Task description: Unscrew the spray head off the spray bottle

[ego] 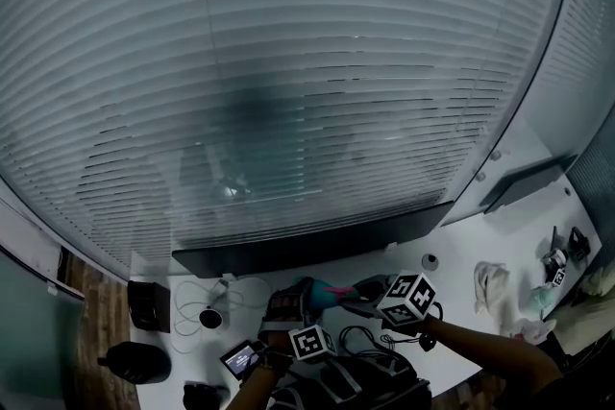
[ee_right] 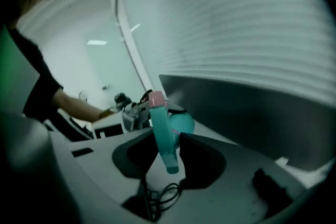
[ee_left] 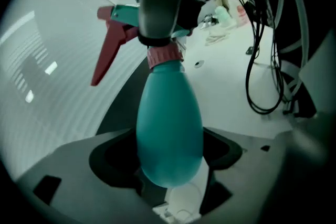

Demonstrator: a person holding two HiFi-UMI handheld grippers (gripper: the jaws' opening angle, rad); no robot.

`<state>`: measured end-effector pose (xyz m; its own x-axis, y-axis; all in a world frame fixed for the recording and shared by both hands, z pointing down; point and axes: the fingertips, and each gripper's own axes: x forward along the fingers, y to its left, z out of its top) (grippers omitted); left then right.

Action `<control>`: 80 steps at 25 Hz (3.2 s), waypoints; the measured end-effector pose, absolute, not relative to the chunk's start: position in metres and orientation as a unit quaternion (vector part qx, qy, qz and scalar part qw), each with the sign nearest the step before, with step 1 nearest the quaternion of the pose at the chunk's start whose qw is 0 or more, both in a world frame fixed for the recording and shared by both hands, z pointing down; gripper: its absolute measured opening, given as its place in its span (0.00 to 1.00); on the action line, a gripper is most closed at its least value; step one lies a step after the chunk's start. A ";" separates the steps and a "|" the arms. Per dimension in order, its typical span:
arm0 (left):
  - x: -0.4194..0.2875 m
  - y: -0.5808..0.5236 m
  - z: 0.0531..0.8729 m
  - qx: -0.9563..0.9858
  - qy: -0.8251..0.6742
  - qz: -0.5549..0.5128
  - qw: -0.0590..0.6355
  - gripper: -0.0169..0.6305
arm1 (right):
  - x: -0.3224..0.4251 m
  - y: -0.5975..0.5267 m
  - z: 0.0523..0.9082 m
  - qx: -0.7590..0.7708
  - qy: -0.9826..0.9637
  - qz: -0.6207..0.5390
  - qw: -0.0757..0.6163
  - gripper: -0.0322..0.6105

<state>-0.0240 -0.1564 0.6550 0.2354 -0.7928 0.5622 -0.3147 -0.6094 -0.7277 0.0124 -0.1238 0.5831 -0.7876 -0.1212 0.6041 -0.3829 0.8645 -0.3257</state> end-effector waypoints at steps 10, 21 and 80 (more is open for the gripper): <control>-0.018 -0.148 0.658 -0.720 0.372 -0.532 0.244 0.60 | 0.028 -0.125 0.590 0.223 -0.825 0.474 0.212 0.23; -0.021 -0.149 0.664 -0.705 0.367 -0.542 0.273 0.60 | 0.034 -0.121 0.609 0.229 -0.721 0.647 0.100 0.23; -0.010 -0.160 0.776 -0.907 0.338 -0.249 -0.036 0.63 | -0.037 -0.150 0.693 0.060 -0.739 0.167 0.650 0.24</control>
